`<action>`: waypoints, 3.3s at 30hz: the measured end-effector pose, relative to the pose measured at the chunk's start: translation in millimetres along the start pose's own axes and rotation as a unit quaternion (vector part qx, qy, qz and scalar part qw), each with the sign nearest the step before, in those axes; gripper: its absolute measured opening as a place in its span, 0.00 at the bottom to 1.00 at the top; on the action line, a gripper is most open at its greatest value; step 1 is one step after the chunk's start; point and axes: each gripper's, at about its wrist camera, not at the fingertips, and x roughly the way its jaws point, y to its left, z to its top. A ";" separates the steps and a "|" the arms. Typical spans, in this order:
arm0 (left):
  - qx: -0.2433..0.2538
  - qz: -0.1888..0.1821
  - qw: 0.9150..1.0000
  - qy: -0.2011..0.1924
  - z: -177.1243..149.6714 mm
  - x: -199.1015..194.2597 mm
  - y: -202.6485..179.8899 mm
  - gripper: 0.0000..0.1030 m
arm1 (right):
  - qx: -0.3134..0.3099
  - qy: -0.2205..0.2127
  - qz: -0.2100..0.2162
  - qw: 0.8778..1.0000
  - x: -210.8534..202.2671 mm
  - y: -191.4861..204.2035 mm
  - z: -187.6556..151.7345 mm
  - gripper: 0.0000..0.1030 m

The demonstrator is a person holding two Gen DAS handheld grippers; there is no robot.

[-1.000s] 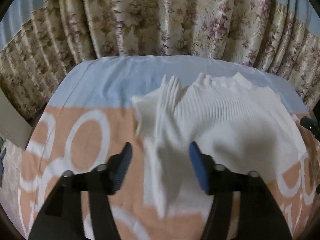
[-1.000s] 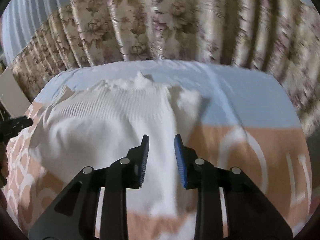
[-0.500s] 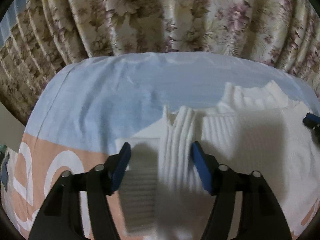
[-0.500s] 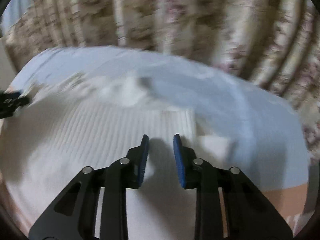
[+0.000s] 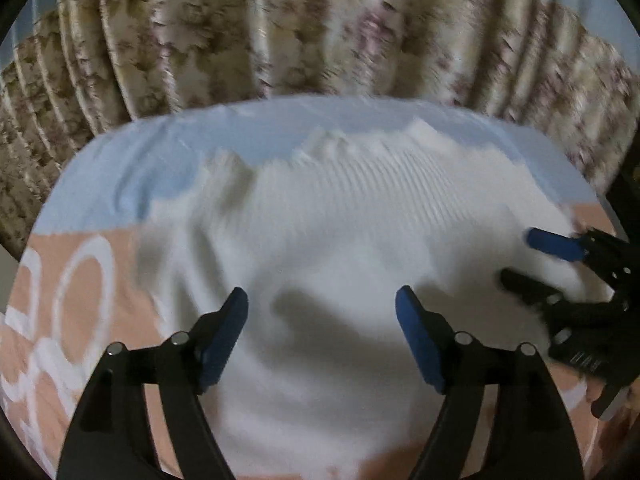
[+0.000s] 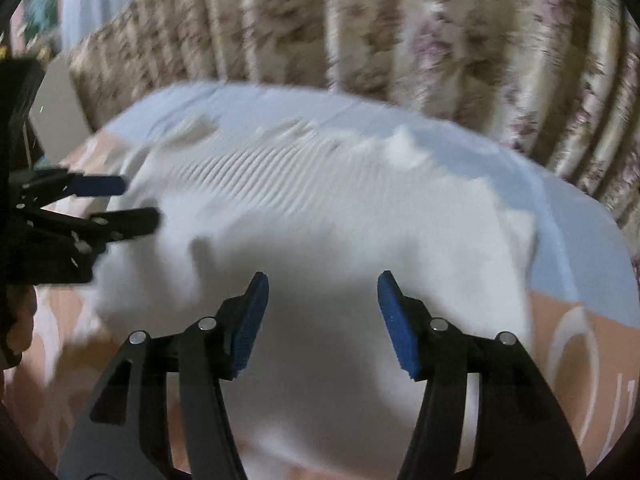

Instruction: Fold small clothes

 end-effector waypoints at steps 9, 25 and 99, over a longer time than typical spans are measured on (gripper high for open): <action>-0.002 0.035 0.999 0.007 -37.3 1.9 30.3 0.75 | 0.028 0.017 -0.063 0.997 -13.0 -50.4 -36.0 0.60; -0.054 -0.026 0.997 0.057 11.0 -13.8 -9.5 0.97 | 0.164 -0.033 -0.042 0.985 -59.7 -105.4 -25.3 0.97; -0.071 0.048 0.993 0.084 21.8 32.6 -19.8 0.98 | 0.238 0.017 0.048 0.970 -10.0 -119.3 -41.3 0.61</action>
